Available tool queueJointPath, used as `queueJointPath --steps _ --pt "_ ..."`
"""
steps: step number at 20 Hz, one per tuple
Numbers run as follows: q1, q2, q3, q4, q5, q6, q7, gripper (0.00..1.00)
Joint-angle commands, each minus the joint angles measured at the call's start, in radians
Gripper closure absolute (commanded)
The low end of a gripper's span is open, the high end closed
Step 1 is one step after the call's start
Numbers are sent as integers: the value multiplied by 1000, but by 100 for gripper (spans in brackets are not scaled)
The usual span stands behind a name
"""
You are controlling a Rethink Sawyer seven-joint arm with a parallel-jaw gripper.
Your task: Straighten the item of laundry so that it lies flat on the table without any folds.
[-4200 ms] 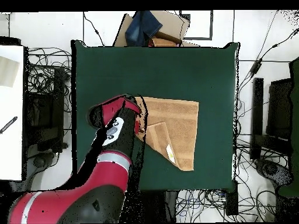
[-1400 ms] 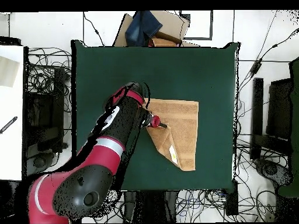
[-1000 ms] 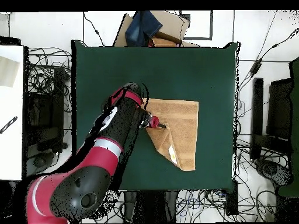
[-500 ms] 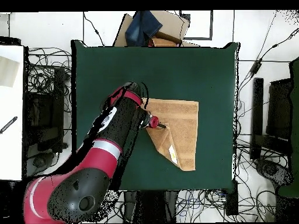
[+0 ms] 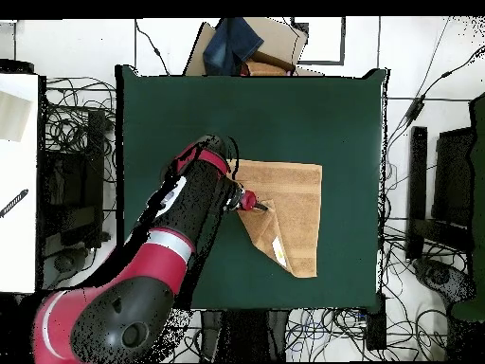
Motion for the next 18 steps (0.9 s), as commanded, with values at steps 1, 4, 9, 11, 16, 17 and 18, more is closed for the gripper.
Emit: queueJointPath --steps 1,4,9,11,16,17,18 --pt "25 -14 25 108 28 -23 244 100" --pt "33 -22 15 115 24 -16 252 100" --pt "65 -40 -30 155 28 25 301 100" --pt "68 -34 -40 147 29 34 294 100" --pt "75 -22 -66 143 38 45 303 100" --pt "77 -23 -68 145 39 43 306 100" --pt "80 -24 -70 148 41 42 309 100"
